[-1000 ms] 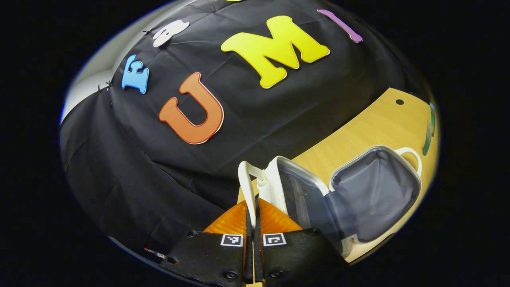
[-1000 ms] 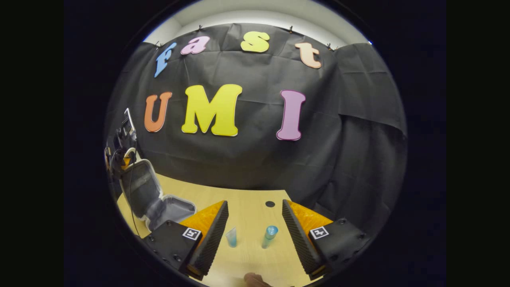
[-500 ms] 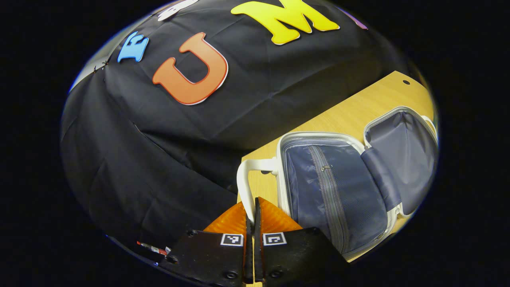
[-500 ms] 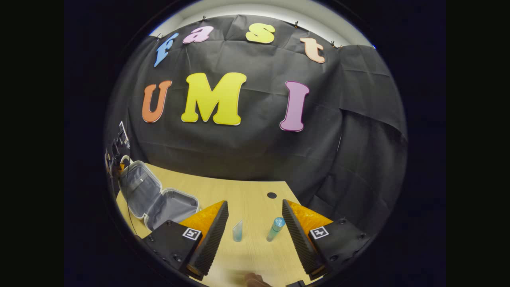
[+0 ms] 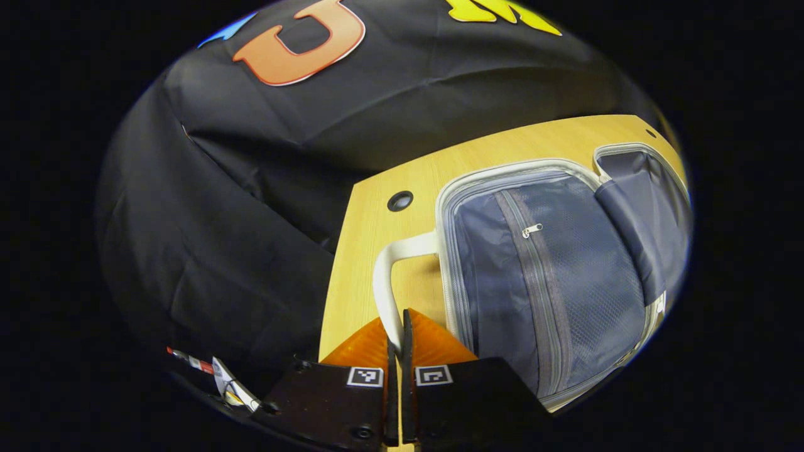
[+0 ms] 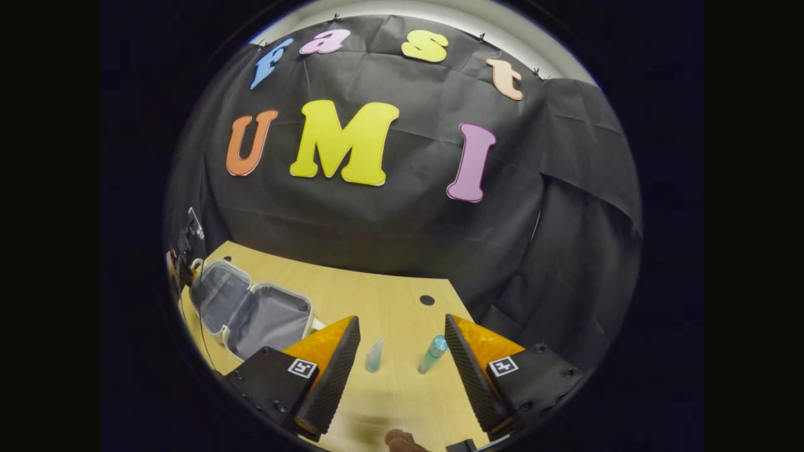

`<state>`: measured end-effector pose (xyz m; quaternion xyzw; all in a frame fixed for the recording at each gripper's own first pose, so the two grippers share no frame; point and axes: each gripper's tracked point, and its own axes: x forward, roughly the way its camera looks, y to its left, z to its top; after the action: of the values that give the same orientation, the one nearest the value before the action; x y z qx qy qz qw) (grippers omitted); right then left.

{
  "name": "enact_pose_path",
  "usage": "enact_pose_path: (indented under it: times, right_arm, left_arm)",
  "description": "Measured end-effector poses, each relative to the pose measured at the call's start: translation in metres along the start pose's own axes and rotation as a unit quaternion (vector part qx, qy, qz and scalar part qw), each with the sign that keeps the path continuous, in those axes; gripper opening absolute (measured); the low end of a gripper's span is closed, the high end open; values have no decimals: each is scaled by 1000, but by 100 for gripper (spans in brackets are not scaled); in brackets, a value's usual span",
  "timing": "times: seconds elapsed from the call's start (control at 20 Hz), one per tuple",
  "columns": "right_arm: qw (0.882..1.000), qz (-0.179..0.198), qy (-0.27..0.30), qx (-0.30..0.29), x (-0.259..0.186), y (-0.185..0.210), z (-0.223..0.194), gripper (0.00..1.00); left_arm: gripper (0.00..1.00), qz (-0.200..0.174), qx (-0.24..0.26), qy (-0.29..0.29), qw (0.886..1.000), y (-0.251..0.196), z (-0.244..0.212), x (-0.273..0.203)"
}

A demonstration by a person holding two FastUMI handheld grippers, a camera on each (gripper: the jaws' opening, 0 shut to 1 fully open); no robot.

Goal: First open the suitcase, pack the skin care products into it, and then close the suitcase.

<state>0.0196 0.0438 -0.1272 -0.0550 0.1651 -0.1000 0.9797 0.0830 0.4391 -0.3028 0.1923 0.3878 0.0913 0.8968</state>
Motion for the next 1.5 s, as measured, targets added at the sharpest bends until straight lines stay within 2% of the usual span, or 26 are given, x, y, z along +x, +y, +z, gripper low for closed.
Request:
enact_pose_path:
  times: [0.15,0.2,0.25,0.35,0.4,0.45,0.55,0.7,0.9,1.2,1.4,1.45,1.5]
  right_arm:
    - [1000,-6,10,-1,0,-3,-7,80]
    - [1000,-7,12,-1,0,-5,-9,80]
    - [1000,-8,13,-2,-1,-7,-8,80]
    - [1000,-10,10,0,2,-12,-9,80]
    - [1000,-10,11,0,4,-14,-11,80]
    - [1000,-8,12,1,6,-16,-13,80]
    - [1000,-3,12,3,10,-21,-16,81]
    - [1000,14,16,1,17,-30,-23,80]
    - [999,30,11,-8,23,-50,-29,81]
    - [999,28,23,-4,31,-99,-49,81]
    - [999,22,36,-5,36,-131,-67,81]
    - [999,21,40,-5,36,-138,-71,80]
    - [999,21,43,-7,36,-145,-75,80]
  left_arm:
    - [10,-25,-7,18,1000,-4,-15,15]
    - [17,-23,-7,22,999,-2,-18,14]
    - [28,-8,-4,22,1000,8,-20,11]
    - [64,6,-9,2,1000,19,-15,1]
    - [73,6,-17,-11,1000,17,-7,-9]
    - [94,7,-24,-26,999,15,2,-15]
    - [99,0,-35,-63,997,4,24,-39]
    - [99,-21,-68,-111,991,-35,60,-77]
    - [99,-59,-104,-182,976,-104,106,-131]
    - [99,-111,-101,-278,949,-214,170,-199]
    - [99,-172,-99,-287,937,-296,187,-224]
    - [95,-186,-95,-286,935,-316,190,-229]
    - [99,-202,-94,-285,932,-334,189,-234]
